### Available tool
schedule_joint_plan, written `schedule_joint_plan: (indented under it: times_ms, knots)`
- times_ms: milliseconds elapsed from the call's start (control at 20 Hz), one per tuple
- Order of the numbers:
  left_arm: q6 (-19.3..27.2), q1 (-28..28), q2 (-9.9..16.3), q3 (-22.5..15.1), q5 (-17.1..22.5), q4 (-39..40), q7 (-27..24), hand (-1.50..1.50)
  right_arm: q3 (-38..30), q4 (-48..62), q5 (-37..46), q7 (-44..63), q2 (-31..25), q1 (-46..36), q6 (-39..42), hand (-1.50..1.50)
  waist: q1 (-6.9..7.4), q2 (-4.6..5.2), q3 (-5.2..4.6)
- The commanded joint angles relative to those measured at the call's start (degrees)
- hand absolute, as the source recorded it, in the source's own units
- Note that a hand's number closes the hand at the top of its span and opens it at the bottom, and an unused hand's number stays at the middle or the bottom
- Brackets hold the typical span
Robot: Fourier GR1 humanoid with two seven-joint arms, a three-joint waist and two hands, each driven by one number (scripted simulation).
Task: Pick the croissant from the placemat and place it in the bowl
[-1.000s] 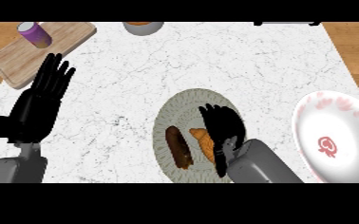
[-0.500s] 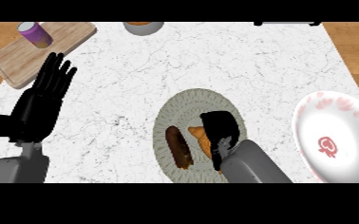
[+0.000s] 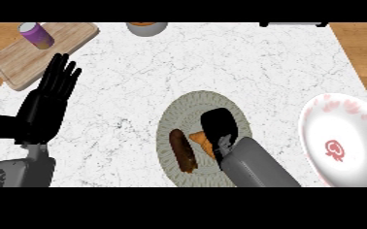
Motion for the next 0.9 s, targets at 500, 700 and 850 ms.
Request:
schedule_joint_plan:
  times_ms: [500,700,850]
  knots:
    - [0.18,2.38,0.24,4.10,0.06,0.41,-0.32,0.00,-27.94,3.49,5.43,21.50,-5.33,0.27,-15.91,1.50,-7.56,-0.43,0.19]
    - [0.36,2.85,0.43,4.48,-0.14,-0.12,-0.76,0.00,-39.82,3.50,7.18,34.44,-7.28,-2.81,-25.65,1.50,-7.30,-0.30,0.06]
    - [-0.35,2.42,0.67,4.25,0.51,-0.82,-0.08,0.00,-46.09,4.21,11.35,43.35,-9.04,-5.88,-31.35,1.50,-4.48,0.13,-0.14]
